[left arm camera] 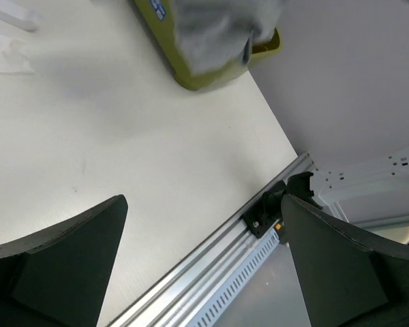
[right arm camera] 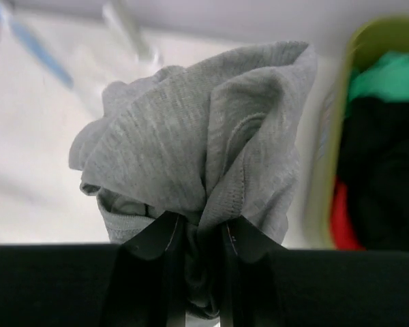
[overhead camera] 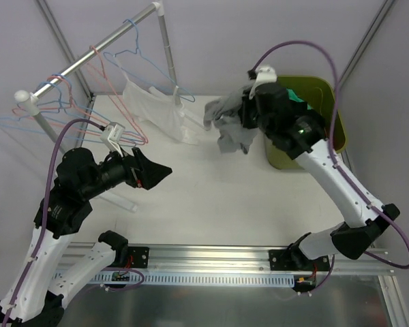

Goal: Remove the tank top from the hanger

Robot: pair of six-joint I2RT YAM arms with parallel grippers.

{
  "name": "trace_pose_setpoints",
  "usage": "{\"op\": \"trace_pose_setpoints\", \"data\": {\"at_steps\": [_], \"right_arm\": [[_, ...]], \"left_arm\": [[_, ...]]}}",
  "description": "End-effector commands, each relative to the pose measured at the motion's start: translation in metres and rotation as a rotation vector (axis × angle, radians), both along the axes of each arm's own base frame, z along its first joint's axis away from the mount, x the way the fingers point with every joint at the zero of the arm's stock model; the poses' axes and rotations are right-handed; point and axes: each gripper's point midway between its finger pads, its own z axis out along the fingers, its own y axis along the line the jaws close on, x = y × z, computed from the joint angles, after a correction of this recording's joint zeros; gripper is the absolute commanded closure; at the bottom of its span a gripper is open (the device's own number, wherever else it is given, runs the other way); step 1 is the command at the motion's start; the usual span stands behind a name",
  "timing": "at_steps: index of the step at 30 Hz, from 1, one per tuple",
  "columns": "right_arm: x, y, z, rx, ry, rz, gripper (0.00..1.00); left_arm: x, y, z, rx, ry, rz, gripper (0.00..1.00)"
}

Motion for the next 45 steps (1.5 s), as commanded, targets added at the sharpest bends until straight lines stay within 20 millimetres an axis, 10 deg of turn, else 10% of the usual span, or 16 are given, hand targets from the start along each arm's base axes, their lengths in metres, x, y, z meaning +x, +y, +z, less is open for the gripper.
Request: {"op": "trace_pose_setpoints", "data": {"at_steps": [1,7,11,17,23,26,28,36,40,45], "right_arm": [[0.016,-0.052,0.074,-0.026,-0.133,-0.102,1.0],[0.059,-0.117,0.136,-0.025,-0.245,-0.223,1.0],[0.088,-0.162,0.115,-0.037,-0.19,-0.318,1.0],[0.133,-0.231,-0.016,-0.022,0.123,-0.523,1.0],[0.125,-0.235,-0.158,-0.054,0.549,-0.571,0.99],[0.11,-0.234,-0.183,-0.034,0.643,-0.629,0.84],[0.106,-0.236,-0.172,-0.017,0.619,-0.651,0.46],[0.091,-0.26,-0.022,0.108,0.264,-0.738,0.01],[0.059,-0.269,0.022,0.109,0.198,-0.763,0.01],[0.014,-0.248,0.017,0.178,0.226,-0.673,0.0]], "left_arm": [[-0.011,-0.011,0.003,-0.045,0.042,-0.073,0.01],[-0.011,-0.013,0.015,-0.054,0.029,-0.085,0.01],[-0.008,-0.015,0.02,-0.09,0.073,-0.068,0.01],[-0.008,-0.018,0.05,-0.165,0.136,-0.048,0.01],[-0.004,-0.021,0.058,-0.161,0.154,-0.049,0.01],[0.006,-0.016,0.063,-0.141,0.154,0.008,0.01],[0.021,-0.013,0.069,-0.118,0.15,0.061,0.01],[0.096,0.0,0.144,-0.05,-0.049,0.275,0.01],[0.14,0.009,0.158,-0.017,-0.082,0.437,0.01],[0.194,0.018,0.147,0.013,-0.048,0.647,0.01]]}}
